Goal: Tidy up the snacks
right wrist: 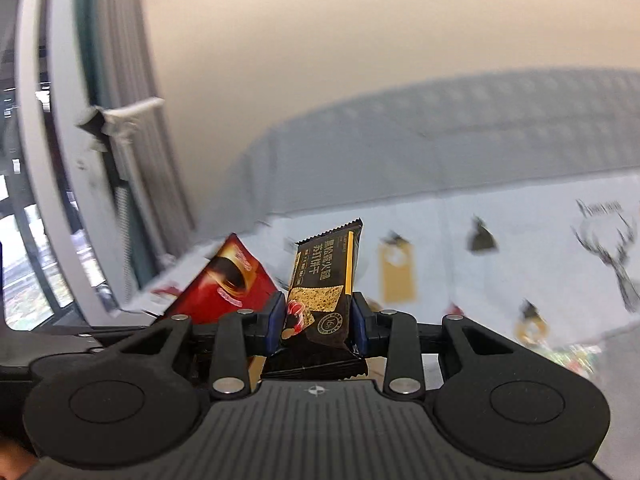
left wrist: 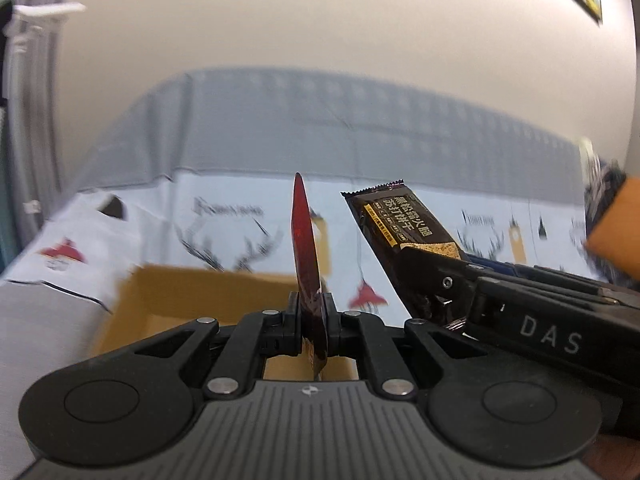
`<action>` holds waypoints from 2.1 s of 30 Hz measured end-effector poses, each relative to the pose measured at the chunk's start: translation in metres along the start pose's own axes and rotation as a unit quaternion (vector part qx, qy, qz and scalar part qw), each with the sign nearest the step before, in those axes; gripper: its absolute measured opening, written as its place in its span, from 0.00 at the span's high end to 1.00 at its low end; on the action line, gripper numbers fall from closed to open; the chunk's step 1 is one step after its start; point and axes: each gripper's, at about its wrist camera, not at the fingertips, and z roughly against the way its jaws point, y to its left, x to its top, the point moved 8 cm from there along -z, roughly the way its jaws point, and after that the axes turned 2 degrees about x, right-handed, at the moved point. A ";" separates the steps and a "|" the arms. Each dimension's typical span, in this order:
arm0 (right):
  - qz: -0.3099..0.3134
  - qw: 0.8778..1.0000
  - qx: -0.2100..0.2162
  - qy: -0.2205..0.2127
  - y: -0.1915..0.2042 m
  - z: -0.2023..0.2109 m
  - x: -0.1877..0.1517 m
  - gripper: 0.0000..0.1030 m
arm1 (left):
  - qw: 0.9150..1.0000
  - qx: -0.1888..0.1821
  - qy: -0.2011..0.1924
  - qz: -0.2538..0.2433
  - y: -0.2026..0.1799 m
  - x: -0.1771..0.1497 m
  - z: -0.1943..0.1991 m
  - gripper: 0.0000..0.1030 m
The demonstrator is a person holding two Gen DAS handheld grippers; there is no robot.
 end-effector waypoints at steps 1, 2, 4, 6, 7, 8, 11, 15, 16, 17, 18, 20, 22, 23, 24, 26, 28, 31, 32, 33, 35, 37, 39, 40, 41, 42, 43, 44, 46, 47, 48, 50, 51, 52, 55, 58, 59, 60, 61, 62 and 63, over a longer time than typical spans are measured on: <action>0.004 1.000 0.010 -0.005 0.014 0.001 0.008 0.64 | 1.000 0.002 -0.011 0.005 0.009 0.006 0.011 0.92; 0.007 1.000 0.019 -0.008 0.026 0.002 0.013 0.64 | 1.000 0.005 -0.021 0.008 0.017 0.011 0.022 0.92; 0.021 0.999 0.030 -0.015 0.048 0.003 0.023 0.64 | 0.999 0.016 -0.037 0.012 0.033 0.017 0.040 0.92; 0.040 0.998 0.036 -0.016 0.069 0.003 0.028 0.64 | 0.999 0.026 -0.043 0.017 0.048 0.018 0.051 0.92; 0.048 0.998 0.038 -0.015 0.077 0.001 0.029 0.64 | 0.999 0.026 -0.043 0.021 0.054 0.017 0.053 0.92; 0.054 0.998 0.040 -0.013 0.084 -0.001 0.028 0.64 | 0.998 0.026 -0.041 0.026 0.059 0.015 0.053 0.92; 0.058 0.997 0.045 0.000 0.093 -0.012 0.021 0.64 | 0.998 0.035 -0.028 0.033 0.074 0.007 0.045 0.92; 0.055 0.997 0.048 0.028 0.097 -0.034 0.004 0.64 | 0.998 0.038 0.005 0.049 0.092 -0.012 0.027 0.92; 0.055 0.997 0.047 0.034 0.102 -0.037 -0.003 0.64 | 0.998 0.041 0.012 0.048 0.096 -0.017 0.023 0.92; 0.055 0.997 0.046 0.041 0.101 -0.043 -0.009 0.64 | 0.998 0.045 0.021 0.048 0.099 -0.022 0.016 0.92; 0.052 0.996 0.045 0.049 0.100 -0.049 -0.016 0.64 | 0.997 0.047 0.031 0.049 0.103 -0.028 0.009 0.92; 0.041 0.996 0.043 0.064 0.095 -0.062 -0.029 0.64 | 0.996 0.045 0.055 0.048 0.109 -0.041 -0.008 0.92; 0.032 0.995 0.037 0.083 0.087 -0.076 -0.045 0.64 | 0.995 0.050 0.079 0.036 0.114 -0.055 -0.024 0.92; 0.028 0.995 0.034 0.092 0.083 -0.081 -0.054 0.64 | 0.994 0.054 0.094 0.028 0.115 -0.062 -0.032 0.92; 0.026 0.994 0.030 0.102 0.079 -0.087 -0.062 0.64 | 0.993 0.053 0.105 0.024 0.116 -0.067 -0.039 0.92; 0.021 0.991 0.022 0.128 0.071 -0.098 -0.083 0.64 | 0.990 0.053 0.130 0.021 0.118 -0.081 -0.051 0.92; 0.009 0.988 0.014 0.152 0.062 -0.108 -0.102 0.64 | 0.986 0.061 0.152 0.010 0.119 -0.093 -0.062 0.92; -0.005 0.983 0.007 0.183 0.053 -0.116 -0.126 0.64 | 0.981 0.072 0.182 -0.010 0.119 -0.112 -0.074 0.92; -0.009 0.981 0.007 0.193 0.052 -0.119 -0.133 0.64 | 0.979 0.071 0.189 -0.011 0.120 -0.117 -0.076 0.92; -0.011 0.980 0.006 0.199 0.050 -0.120 -0.139 0.64 | 0.978 0.070 0.196 -0.010 0.121 -0.121 -0.079 0.92; -0.016 0.978 0.011 0.208 0.050 -0.124 -0.146 0.64 | 0.978 0.061 0.202 0.000 0.124 -0.125 -0.080 0.92; -0.016 0.977 0.016 0.210 0.051 -0.125 -0.148 0.64 | 0.978 0.059 0.200 0.003 0.124 -0.124 -0.075 0.92; -0.015 0.977 0.020 0.210 0.053 -0.125 -0.149 0.64 | 0.978 0.063 0.197 -0.001 0.124 -0.122 -0.073 0.92; -0.016 0.978 0.022 0.209 0.054 -0.124 -0.148 0.64 | 0.979 0.063 0.191 -0.007 0.123 -0.120 -0.070 0.92; -0.017 0.978 0.024 0.207 0.054 -0.124 -0.147 0.62 | 0.981 0.068 0.180 -0.018 0.121 -0.116 -0.067 0.90; -0.021 0.979 0.024 0.200 0.053 -0.124 -0.144 0.60 | 0.982 0.078 0.171 -0.026 0.120 -0.112 -0.064 0.81; -0.024 0.981 0.020 0.193 0.051 -0.121 -0.140 0.58 | 0.981 0.093 0.166 -0.031 0.120 -0.107 -0.061 0.62; -0.023 0.982 0.013 0.187 0.049 -0.118 -0.136 0.55 | 0.981 0.108 0.159 -0.033 0.120 -0.102 -0.057 0.52; -0.030 0.985 0.010 0.171 0.042 -0.108 -0.128 0.53 | 0.984 0.107 0.139 -0.025 0.117 -0.092 -0.051 0.33; -0.038 0.986 0.009 0.164 0.037 -0.102 -0.123 0.49 | 0.986 0.096 0.133 -0.018 0.114 -0.088 -0.048 0.31; -0.043 0.987 0.005 0.157 0.031 -0.097 -0.119 0.45 | 0.988 0.086 0.131 -0.010 0.109 -0.085 -0.047 0.27; -0.045 0.989 -0.008 0.140 0.019 -0.081 -0.112 0.45 | 0.990 0.066 0.121 -0.002 0.094 -0.078 -0.043 0.25; -0.045 0.990 -0.012 0.134 0.014 -0.073 -0.109 0.44 | 0.992 0.058 0.115 -0.004 0.084 -0.075 -0.042 0.25; -0.046 0.991 -0.019 0.128 0.007 -0.065 -0.107 0.44 | 0.993 0.050 0.111 -0.008 0.073 -0.072 -0.042 0.25; -0.055 0.991 -0.043 0.111 -0.020 -0.036 -0.103 0.44 | 0.995 0.022 0.097 -0.023 0.034 -0.067 -0.041 0.25; -0.059 0.991 -0.068 0.099 -0.050 -0.006 -0.102 0.44 | 0.995 -0.005 0.093 -0.039 -0.007 -0.067 -0.046 0.25; -0.061 0.990 -0.079 0.096 -0.061 0.005 -0.103 0.44 | 0.995 -0.013 0.093 -0.042 -0.019 -0.069 -0.049 0.25; -0.066 0.989 -0.089 0.094 -0.073 0.014 -0.104 0.44 | 0.994 -0.024 0.094 -0.044 -0.032 -0.073 -0.051 0.25; -0.073 0.988 -0.099 0.092 -0.085 0.023 -0.105 0.44 | 0.994 -0.036 0.093 -0.045 -0.044 -0.075 -0.053 0.25; -0.080 0.986 -0.110 0.090 -0.099 0.033 -0.108 0.44 | 0.993 -0.048 0.095 -0.048 -0.059 -0.078 -0.057 0.25; -0.088 0.984 -0.123 0.091 -0.113 0.043 -0.112 0.44 | 0.992 -0.055 0.098 -0.051 -0.072 -0.083 -0.059 0.25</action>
